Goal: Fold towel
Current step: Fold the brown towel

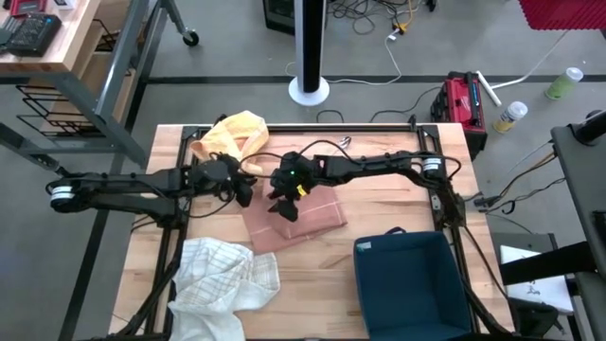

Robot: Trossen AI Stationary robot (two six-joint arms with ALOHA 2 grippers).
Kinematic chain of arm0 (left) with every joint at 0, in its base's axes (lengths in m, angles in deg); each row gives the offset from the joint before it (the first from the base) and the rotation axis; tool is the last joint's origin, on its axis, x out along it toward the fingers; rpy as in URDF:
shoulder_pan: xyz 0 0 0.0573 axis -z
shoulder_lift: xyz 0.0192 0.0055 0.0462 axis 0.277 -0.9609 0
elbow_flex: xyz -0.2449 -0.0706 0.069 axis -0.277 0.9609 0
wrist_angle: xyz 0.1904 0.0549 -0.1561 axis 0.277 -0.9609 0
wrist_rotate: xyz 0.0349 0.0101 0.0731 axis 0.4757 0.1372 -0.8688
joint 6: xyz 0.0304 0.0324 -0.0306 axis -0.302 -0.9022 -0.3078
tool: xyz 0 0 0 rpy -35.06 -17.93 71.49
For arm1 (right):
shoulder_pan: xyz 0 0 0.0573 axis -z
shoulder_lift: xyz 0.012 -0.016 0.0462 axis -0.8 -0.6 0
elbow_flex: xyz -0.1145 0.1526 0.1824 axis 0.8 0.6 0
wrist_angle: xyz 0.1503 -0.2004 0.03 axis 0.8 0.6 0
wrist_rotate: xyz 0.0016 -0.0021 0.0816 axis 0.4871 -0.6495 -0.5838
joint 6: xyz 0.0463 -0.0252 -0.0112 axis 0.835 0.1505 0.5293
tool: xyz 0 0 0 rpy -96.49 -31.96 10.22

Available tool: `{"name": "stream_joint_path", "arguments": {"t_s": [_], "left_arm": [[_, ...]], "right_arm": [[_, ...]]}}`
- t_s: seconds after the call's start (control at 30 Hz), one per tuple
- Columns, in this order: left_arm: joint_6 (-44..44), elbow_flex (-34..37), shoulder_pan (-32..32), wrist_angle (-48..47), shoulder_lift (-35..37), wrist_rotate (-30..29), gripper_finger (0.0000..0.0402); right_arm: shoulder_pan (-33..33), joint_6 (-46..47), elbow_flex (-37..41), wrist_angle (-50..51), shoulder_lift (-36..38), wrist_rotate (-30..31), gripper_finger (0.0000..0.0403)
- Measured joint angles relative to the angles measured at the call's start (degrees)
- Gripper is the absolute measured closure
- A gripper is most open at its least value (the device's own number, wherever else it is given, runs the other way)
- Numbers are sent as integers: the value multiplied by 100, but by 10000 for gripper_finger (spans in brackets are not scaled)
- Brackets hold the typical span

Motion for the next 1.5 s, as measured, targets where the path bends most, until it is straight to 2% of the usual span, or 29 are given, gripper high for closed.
{"name": "stream_joint_path", "arguments": {"t_s": [0.1, 0.17, 0.3, 0.47, 0.6, 0.7, 0.87, 0.9, 1.1, 1.2, 1.37, 1.5], "left_arm": [[-2, 2, 0, 284, -118, -82, 326], [-21, 2, 0, 462, -237, -142, 326], [-148, 2, 0, 989, -663, -110, 326], [-308, 5, 1, 1325, -1460, 489, 326], [-326, 7, 5, 1558, -1992, 642, 326], [-403, 6, 8, 1933, -2253, 792, 326], [-668, -106, 11, 2322, -2503, 1071, 326], [-705, -119, 13, 2287, -2552, 1114, 326], [-707, -264, -3, 2104, -2922, 1223, 326], [-623, -436, -25, 1675, -3036, 1194, 326], [388, -867, -55, -408, -3009, -60, 326], [477, -1362, -45, -1632, -2686, -551, 326]], "right_arm": [[9, -223, -86, -59, -258, -1030, 166], [-4, -140, -118, -9, -441, -1454, 164], [2, -49, -154, 15, -596, -1524, 157], [80, -204, -162, 321, -421, -1508, 153], [154, -471, -162, 835, -137, -1475, 157], [195, -860, -164, 1499, 27, -1186, 164], [190, -1161, 18, 1830, 73, 518, 179], [190, -1147, 94, 1727, 48, 624, 181], [118, -851, 245, 1325, -242, 377, 198], [2, -762, 251, 1211, -400, 284, 205], [-303, -897, 257, 1017, -489, -467, 216], [-492, -901, 255, 491, -487, -502, 224]]}}
